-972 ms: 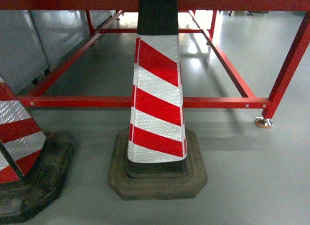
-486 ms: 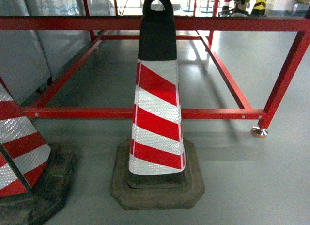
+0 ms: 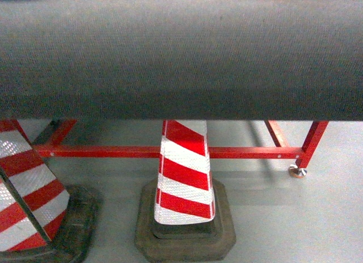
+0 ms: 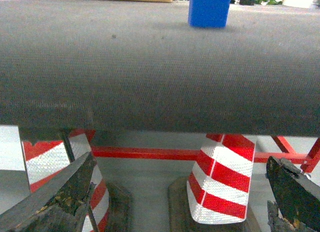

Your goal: Sort blue parts and orange caps into right shelf containers

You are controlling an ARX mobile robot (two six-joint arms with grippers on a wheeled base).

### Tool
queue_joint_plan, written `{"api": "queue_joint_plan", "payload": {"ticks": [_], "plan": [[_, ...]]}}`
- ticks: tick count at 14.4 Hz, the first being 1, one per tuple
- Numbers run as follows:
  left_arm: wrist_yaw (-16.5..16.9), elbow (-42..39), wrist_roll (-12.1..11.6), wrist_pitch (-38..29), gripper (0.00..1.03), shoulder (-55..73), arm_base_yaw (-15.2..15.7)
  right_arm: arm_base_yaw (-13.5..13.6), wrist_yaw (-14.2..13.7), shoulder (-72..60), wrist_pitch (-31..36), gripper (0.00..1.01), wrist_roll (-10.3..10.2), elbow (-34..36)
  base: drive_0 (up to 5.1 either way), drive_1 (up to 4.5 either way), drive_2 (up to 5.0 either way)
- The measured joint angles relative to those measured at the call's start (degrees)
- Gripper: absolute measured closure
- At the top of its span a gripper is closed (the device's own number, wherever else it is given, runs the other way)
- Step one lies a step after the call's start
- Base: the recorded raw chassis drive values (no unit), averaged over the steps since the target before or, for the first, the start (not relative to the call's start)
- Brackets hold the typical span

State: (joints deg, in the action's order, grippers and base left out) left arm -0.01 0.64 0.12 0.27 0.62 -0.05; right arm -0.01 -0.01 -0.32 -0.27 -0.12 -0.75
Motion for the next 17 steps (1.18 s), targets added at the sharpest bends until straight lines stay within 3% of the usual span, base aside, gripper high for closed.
{"api": "queue_joint_plan", "payload": {"ticks": [17], "plan": [[-0.13, 0.00, -0.15, -0.02, 0.05, 0.00, 0.00, 0.00, -0.02, 0.00, -0.13, 0.03, -0.04, 0.00, 0.0, 0.00, 0.0]]}}
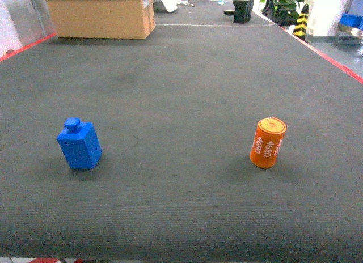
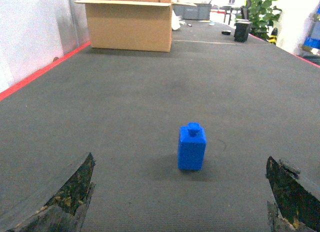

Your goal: Sort blue parts and orange caps into right shelf containers

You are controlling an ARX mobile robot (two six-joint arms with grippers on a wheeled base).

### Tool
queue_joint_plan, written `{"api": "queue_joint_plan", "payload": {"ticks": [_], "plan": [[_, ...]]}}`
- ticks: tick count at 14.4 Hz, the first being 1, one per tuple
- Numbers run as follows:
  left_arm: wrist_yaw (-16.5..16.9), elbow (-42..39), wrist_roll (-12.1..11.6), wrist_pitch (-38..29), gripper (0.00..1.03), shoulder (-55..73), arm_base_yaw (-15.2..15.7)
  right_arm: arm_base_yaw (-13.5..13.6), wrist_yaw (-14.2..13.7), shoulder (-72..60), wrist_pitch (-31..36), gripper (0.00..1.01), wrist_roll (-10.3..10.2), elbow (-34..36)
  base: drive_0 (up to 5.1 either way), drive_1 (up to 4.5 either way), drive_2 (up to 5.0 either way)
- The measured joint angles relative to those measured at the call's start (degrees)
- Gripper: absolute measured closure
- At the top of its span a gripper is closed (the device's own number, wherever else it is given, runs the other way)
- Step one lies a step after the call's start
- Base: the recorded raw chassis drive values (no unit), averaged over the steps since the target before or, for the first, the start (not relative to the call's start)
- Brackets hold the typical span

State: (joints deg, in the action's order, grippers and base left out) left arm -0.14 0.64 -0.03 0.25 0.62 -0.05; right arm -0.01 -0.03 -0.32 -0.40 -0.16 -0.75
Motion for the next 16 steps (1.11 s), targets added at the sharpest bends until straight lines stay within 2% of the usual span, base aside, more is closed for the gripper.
{"api": "queue_joint_plan", "payload": {"ticks": [16], "plan": [[0.11, 0.00, 0.00, -0.02, 0.05, 0.00, 0.00, 0.00, 0.02, 0.00, 0.13, 0.03, 0.00, 0.00, 0.0, 0.00, 0.0]]}}
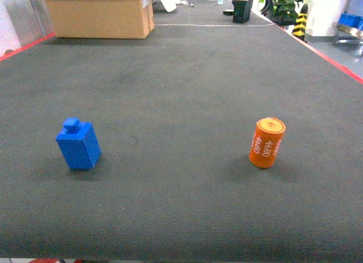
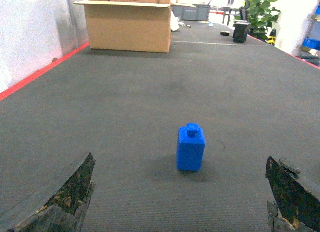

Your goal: Sort blue parts and orange caps into right shelf containers

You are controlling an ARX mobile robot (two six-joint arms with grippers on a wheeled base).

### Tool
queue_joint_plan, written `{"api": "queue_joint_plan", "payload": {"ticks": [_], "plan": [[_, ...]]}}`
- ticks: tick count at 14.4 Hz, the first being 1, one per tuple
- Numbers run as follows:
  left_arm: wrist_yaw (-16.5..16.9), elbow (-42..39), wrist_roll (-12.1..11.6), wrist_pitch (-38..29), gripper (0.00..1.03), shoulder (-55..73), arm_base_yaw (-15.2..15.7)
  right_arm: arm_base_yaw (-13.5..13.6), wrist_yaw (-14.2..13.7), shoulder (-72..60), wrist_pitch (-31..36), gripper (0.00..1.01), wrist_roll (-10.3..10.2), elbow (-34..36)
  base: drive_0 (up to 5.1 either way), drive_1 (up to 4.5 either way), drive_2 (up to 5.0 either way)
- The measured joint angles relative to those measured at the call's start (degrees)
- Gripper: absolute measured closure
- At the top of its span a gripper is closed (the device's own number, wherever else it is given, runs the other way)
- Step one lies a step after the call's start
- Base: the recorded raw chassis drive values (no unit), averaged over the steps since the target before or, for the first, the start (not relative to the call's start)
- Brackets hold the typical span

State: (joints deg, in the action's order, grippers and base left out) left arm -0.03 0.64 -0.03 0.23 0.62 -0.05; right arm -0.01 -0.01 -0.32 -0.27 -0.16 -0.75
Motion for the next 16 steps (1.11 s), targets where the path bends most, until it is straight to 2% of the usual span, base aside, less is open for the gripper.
{"api": "queue_joint_plan", "payload": {"ticks": [16], "plan": [[0.00, 0.00, 0.00, 0.00, 0.05, 0.00, 0.00, 0.00, 0.00, 0.00, 0.00, 0.03, 0.00, 0.00, 0.0, 0.00, 0.0]]}}
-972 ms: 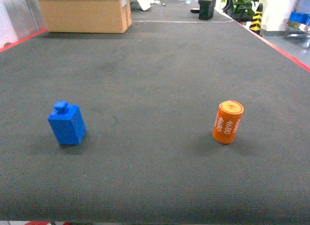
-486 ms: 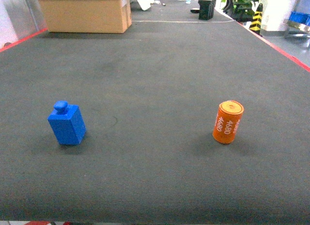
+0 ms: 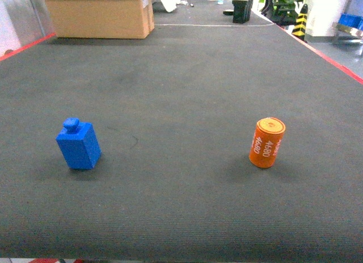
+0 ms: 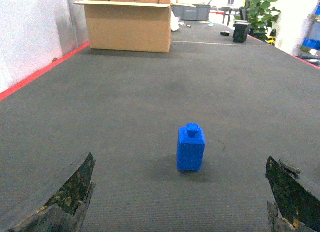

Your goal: Sort blue parts and orange caps into right shelf containers

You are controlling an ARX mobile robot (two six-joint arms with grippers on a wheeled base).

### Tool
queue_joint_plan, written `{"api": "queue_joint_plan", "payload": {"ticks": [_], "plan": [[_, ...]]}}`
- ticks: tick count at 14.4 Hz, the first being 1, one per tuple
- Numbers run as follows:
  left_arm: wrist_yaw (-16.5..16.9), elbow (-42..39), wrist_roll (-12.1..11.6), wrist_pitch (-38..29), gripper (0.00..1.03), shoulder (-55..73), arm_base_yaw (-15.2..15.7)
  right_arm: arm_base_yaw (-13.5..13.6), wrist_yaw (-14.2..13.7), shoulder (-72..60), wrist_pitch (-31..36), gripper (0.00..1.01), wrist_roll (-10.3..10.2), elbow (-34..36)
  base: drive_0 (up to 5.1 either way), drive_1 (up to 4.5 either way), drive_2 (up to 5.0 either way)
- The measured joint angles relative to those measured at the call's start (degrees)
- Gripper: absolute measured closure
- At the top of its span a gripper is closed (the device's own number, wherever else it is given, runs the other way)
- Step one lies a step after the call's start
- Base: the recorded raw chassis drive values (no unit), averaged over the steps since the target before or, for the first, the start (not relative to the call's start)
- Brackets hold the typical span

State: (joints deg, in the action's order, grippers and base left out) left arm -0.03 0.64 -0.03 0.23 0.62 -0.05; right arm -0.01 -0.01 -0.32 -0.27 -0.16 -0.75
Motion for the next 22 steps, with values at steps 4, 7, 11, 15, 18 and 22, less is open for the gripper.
{"api": "queue_joint_plan", "payload": {"ticks": [4, 7, 11, 15, 18, 22], "plan": [[0.00, 0.00, 0.00, 0.00, 0.05, 0.00, 0.00, 0.00, 0.00, 0.00, 0.00, 0.03, 0.00, 0.00, 0.0, 0.00, 0.0], [0.00, 0.00, 0.00, 0.00, 0.05, 0.00, 0.00, 0.00, 0.00, 0.00, 0.00, 0.03, 0.00, 0.00, 0.0, 0.00, 0.0], [-26.73, 4.31, 4.59, -1.18, 0.05, 18.32, -9.81, 17.18, -24.65, -19.34, 4.24, 0.03, -7.43, -3.82, 0.0, 0.00, 0.0], [-20.06, 14.56, 3.91, -34.05, 0.05, 56.02, -7.34, 18.32, -16.00, -61.07, 39.39, 0.03, -8.28, -13.92, 0.0, 0.00, 0.0], [-18.86, 20.20, 2.99, -40.02, 0.05, 70.01, -9.60, 18.01, -13.53, -77.55, 46.23, 0.03, -8.41, -19.43, 0.0, 0.00, 0.0], [-18.32, 24.17, 3.02, -42.80, 0.05, 79.14, -11.32, 18.56, -12.90, -87.12, 48.57, 0.03, -8.33, -22.60, 0.0, 0.00, 0.0]]}}
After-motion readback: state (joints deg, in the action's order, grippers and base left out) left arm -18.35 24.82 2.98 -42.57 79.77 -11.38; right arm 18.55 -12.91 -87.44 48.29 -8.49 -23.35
